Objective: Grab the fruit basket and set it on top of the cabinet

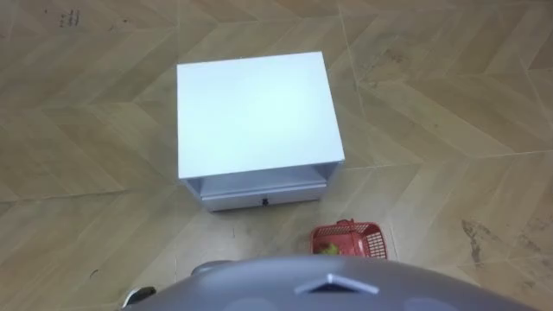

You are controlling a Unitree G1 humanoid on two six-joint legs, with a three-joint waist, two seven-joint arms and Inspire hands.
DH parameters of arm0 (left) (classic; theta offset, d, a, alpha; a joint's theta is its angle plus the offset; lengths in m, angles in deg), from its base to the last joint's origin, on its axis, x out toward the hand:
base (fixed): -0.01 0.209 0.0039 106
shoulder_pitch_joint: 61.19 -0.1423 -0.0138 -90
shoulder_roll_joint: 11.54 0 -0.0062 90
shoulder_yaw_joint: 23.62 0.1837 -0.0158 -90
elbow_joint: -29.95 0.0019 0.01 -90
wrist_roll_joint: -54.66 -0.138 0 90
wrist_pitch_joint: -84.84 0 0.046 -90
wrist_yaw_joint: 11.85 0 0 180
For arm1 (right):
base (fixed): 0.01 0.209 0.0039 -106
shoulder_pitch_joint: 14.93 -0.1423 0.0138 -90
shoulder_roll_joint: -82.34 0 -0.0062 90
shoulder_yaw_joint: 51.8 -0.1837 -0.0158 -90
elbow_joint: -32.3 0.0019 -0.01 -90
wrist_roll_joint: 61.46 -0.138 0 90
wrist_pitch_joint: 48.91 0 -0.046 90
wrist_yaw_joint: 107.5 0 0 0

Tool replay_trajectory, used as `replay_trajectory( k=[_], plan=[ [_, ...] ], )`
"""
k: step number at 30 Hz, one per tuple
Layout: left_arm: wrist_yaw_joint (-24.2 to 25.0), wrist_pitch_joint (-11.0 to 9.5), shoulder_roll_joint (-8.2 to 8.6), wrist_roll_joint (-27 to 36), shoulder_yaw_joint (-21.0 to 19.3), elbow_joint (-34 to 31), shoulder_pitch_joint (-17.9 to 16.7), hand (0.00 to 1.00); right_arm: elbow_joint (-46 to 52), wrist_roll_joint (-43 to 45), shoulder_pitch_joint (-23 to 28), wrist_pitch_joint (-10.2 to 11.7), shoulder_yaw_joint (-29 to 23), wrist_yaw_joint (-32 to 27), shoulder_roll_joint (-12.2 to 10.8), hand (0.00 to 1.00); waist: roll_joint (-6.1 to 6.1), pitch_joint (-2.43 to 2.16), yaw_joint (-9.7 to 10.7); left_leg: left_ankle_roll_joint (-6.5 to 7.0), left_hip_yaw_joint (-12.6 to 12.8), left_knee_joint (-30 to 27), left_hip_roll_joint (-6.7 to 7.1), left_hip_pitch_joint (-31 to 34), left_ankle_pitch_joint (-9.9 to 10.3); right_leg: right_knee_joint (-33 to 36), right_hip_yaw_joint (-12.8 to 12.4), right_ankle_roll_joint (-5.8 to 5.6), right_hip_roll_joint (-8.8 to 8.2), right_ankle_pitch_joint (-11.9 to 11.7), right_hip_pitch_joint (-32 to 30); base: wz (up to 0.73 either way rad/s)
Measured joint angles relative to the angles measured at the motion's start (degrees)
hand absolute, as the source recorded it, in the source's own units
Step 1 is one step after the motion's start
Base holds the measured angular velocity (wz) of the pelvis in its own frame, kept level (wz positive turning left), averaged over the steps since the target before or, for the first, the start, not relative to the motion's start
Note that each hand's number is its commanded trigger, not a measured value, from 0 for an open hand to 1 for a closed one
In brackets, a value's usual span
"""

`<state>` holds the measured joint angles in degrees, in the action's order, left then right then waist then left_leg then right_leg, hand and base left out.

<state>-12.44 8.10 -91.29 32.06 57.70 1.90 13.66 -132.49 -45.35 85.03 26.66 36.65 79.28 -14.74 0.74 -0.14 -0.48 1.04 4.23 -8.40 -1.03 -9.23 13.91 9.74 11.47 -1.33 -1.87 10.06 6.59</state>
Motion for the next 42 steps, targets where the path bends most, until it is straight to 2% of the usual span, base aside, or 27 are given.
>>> replay_trajectory(
  k=[9, 17, 26, 29, 32, 36, 37, 38, 39, 41, 42],
  plan=[
    [-0.06, -0.02, 0.03, 1.41, 2.13, 0.26, -0.15, 0.00, 0.54, 0.48, -2.00, 0.29, 2.57, 0.24, -0.03, 0.00, 0.69, 0.04, -0.10, 0.00, -0.34, -0.23, 0.12, 0.05, 0.00, -0.08, 0.24, 0.03, -0.12, 0.35, 0.25, 0.01],
    [-0.05, 0.17, 0.03, 2.92, 2.21, 0.43, -0.24, 0.00, 0.65, 0.39, -1.88, 0.60, 2.81, 0.23, -0.10, 0.00, 0.73, 0.01, -0.02, 0.00, -0.79, -0.40, 0.32, -0.02, 0.00, -0.09, 0.29, -0.04, -0.32, 0.79, 0.25, 0.02],
    [-0.60, 0.14, -0.01, 2.92, 2.21, 0.35, 0.23, 0.00, 0.56, 0.16, -1.66, 0.60, 2.92, -0.55, -0.13, 0.00, 0.66, -0.01, 0.10, 0.00, -0.03, -0.52, 0.72, -0.36, 0.00, 0.15, -0.24, -0.31, -0.73, 1.08, 0.26, -0.02],
    [-0.55, 0.12, -0.06, 3.87, 2.24, 0.21, 0.11, 0.00, 0.80, -0.22, -1.67, 0.61, 2.98, -1.16, -0.12, 0.00, 0.66, 0.01, -0.03, 0.01, 0.36, -1.30, 0.95, -0.24, 0.00, 0.82, -0.28, -0.43, -1.15, 1.30, 0.09, -0.06],
    [-0.36, -0.02, -0.32, 4.50, 2.13, -0.02, 0.47, 0.00, 1.42, -0.14, -1.95, 0.64, 2.54, -1.43, -0.10, 0.00, 0.75, 0.01, 0.12, 0.17, 0.47, -1.49, 1.41, 0.57, 0.10, 3.84, -0.38, -0.58, -2.12, 2.58, -2.05, -0.01],
    [0.15, -0.75, -0.70, 4.35, 1.37, 0.08, 1.23, 0.00, 1.81, 0.34, -2.41, 0.95, 0.13, -2.01, -0.07, 0.00, 0.67, 0.13, 0.09, 1.22, 0.71, -4.24, 1.98, 3.50, 0.72, 6.94, -0.46, -0.90, -3.24, 3.01, -5.51, -0.03],
    [0.19, -0.98, -0.98, 4.33, 0.33, 0.64, 1.90, 0.00, 2.01, 0.35, -2.56, 1.34, 0.14, -2.38, -0.08, 0.00, 0.76, 0.17, 0.01, 1.84, 1.26, -5.43, 2.25, 4.81, 1.09, 7.48, -1.03, -1.09, -3.32, 2.78, -6.67, -0.10],
    [0.21, -1.14, -1.24, 4.38, 0.26, 1.17, 2.25, 0.00, 2.05, 0.35, -2.93, 1.42, 0.23, -2.57, -0.06, 0.00, 0.96, 0.30, -0.04, 1.87, 1.64, -6.13, 2.33, 5.35, 1.11, 8.04, -1.79, -1.18, -3.37, 2.55, -7.15, -0.23],
    [0.26, -1.49, -1.75, 4.41, 0.10, 2.28, 2.63, 0.00, 1.88, 0.24, -3.80, 1.45, 0.20, -3.18, 0.01, 0.00, 0.66, 0.52, 0.00, 2.00, 2.05, -7.45, 2.49, 6.99, 1.18, 8.42, -2.67, -1.28, -3.48, 1.81, -8.24, -0.38],
    [0.38, -2.56, -2.18, 4.47, -1.37, 3.93, 3.20, 0.00, 2.49, 0.39, -5.02, 2.12, 0.09, -4.20, 0.31, 0.00, 0.33, 0.26, 0.12, 2.95, 3.26, -8.42, 2.40, 9.86, 1.46, 7.57, -3.59, -1.83, -3.32, 0.14, -10.35, -0.27],
    [0.83, -3.38, -2.61, 4.26, -2.14, 4.29, 3.95, 0.00, 4.33, 0.54, -5.53, 2.09, -0.53, -4.52, 0.39, 0.00, -0.81, -0.03, 0.53, 4.19, 5.17, -9.45, 1.22, 12.58, 2.15, 10.35, -3.25, -1.87, -3.71, 0.56, -12.80, 0.33]
  ],
)
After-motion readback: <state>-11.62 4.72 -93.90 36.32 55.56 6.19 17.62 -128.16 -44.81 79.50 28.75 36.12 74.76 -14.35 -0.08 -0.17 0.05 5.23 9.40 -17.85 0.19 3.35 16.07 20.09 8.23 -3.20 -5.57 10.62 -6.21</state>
